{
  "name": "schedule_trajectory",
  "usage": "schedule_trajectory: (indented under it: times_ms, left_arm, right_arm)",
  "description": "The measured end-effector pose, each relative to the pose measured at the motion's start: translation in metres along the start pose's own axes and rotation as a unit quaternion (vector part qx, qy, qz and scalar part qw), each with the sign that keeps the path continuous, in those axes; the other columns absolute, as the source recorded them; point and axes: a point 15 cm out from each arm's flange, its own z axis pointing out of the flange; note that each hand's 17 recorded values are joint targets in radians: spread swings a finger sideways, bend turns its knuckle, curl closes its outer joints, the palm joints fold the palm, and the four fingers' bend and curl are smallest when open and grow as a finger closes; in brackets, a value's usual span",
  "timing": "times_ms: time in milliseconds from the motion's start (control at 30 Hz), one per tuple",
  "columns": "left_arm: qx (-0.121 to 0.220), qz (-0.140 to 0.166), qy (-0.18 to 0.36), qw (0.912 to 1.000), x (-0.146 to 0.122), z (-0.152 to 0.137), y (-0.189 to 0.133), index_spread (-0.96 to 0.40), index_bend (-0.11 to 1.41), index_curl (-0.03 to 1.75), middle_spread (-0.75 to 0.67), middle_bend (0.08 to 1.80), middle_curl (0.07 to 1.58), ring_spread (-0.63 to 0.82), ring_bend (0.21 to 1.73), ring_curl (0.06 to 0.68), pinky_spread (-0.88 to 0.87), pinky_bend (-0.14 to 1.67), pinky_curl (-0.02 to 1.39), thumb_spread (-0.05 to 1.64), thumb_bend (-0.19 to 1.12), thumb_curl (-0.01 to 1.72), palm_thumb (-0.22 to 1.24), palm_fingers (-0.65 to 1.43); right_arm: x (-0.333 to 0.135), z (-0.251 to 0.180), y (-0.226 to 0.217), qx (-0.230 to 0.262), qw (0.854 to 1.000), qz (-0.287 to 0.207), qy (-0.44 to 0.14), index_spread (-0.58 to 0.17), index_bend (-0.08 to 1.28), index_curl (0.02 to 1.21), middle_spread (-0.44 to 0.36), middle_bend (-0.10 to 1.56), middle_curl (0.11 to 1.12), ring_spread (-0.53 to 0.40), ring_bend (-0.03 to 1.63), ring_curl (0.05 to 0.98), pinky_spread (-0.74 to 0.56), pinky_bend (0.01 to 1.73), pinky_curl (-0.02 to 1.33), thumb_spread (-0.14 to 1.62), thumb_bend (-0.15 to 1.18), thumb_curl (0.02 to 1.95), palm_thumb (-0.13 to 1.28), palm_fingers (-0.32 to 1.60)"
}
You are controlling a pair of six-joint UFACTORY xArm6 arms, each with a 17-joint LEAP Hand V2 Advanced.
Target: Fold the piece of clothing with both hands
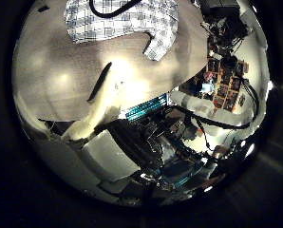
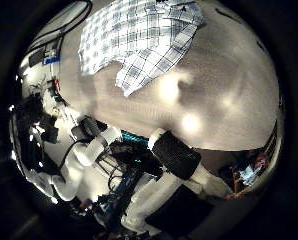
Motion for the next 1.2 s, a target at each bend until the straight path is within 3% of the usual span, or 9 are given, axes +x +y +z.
schedule_trajectory:
  times_ms: [267,533,833,1200]
  left_arm:
    - [-0.007,0.027,0.001,0.9996,-0.001,0.047,-0.04,-0.07,0.13,0.44,0.12,0.17,0.36,0.19,0.67,0.188,0.24,0.28,0.37,1.25,-0.02,0.33,0.43,0.21]
    - [0.012,0.023,-0.023,0.9994,-0.026,0.095,-0.068,-0.05,0.15,0.38,0.17,0.18,0.34,0.28,0.69,0.198,0.3,0.36,0.39,1.14,-0.03,0.33,0.37,0.1]
    - [-0.022,0.015,-0.021,0.9994,-0.027,0.118,-0.086,-0.06,0.18,0.36,0.14,0.21,0.35,0.28,0.68,0.199,0.31,0.35,0.38,1.06,-0.02,0.32,0.36,0.15]
    - [-0.096,0.005,-0.063,0.9933,-0.031,0.133,-0.088,-0.1,0.19,0.38,0.03,0.26,0.38,0.19,0.63,0.187,0.25,0.25,0.35,1.04,-0.02,0.33,0.41,0.27]
  right_arm:
    - [-0.002,0.001,0.002,-0.008,1.0,0.005,-0.008,-0.384,0.17,0.31,-0.042,0.2,0.36,0.054,0.49,0.231,0.4,0.59,0.19,1.3,-0.01,0.29,0.48,0.27]
    - [-0.003,-0.006,0.0,-0.001,1.0,0.007,-0.005,-0.383,0.17,0.31,-0.034,0.2,0.37,0.054,0.5,0.234,0.41,0.6,0.19,1.3,-0.01,0.29,0.49,0.28]
    - [-0.002,-0.005,0.0,-0.001,1.0,0.004,-0.006,-0.383,0.17,0.31,-0.033,0.2,0.37,0.054,0.5,0.233,0.41,0.6,0.19,1.3,-0.01,0.3,0.49,0.27]
    - [0.001,-0.003,0.0,-0.002,1.0,0.0,-0.006,-0.384,0.17,0.31,-0.039,0.2,0.37,0.054,0.5,0.232,0.41,0.59,0.19,1.3,-0.01,0.3,0.49,0.27]
